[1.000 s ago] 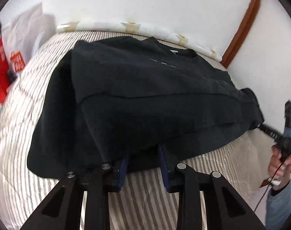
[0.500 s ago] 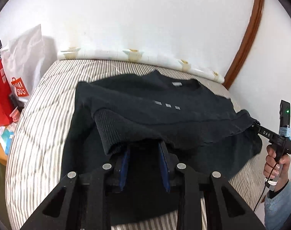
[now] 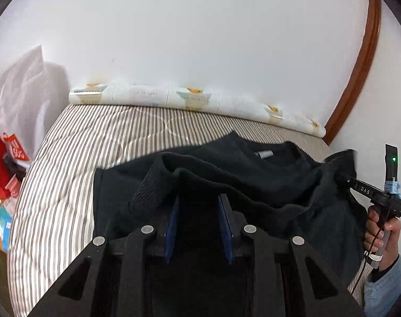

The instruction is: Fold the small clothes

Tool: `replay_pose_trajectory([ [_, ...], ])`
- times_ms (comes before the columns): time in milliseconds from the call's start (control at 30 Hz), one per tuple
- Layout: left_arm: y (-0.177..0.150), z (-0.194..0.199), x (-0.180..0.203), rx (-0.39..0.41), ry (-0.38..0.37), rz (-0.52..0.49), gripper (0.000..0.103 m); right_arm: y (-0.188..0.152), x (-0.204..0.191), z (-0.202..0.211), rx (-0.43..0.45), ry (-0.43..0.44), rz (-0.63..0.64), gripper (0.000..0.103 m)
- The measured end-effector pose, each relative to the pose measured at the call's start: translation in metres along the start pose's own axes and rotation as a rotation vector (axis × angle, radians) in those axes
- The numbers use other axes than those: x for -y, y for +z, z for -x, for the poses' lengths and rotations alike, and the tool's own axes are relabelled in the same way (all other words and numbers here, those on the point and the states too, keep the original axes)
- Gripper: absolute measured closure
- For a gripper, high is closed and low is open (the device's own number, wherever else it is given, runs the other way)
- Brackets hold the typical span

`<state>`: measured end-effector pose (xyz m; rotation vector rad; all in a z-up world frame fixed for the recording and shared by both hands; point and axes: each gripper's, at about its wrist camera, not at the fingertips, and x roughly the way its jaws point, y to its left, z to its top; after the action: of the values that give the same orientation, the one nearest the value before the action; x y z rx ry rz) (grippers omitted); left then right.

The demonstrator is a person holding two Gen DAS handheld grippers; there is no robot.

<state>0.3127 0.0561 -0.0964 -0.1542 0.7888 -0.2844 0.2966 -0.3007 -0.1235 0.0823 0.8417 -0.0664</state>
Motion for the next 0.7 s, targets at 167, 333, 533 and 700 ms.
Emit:
replay_pose_trajectory([
  [167,0.018,0.007,-0.003,0.062,-0.017,-0.003,0.056,0.012,0.022,0.003,0.031,-0.053,-0.005,0.064],
  [333,0.016,0.004,-0.021,0.052,0.059,-0.018,0.052,0.008,0.042,-0.013,-0.039,-0.094,0.025,0.057],
  [533,0.005,-0.033,-0.047,-0.094,0.124,-0.011,0.054,0.006,0.050,-0.040,-0.094,-0.091,0.032,0.057],
  [700,0.004,-0.051,-0.042,-0.122,0.128,-0.050,0.092,0.009,0.047,-0.052,-0.096,-0.088,0.028,0.071],
])
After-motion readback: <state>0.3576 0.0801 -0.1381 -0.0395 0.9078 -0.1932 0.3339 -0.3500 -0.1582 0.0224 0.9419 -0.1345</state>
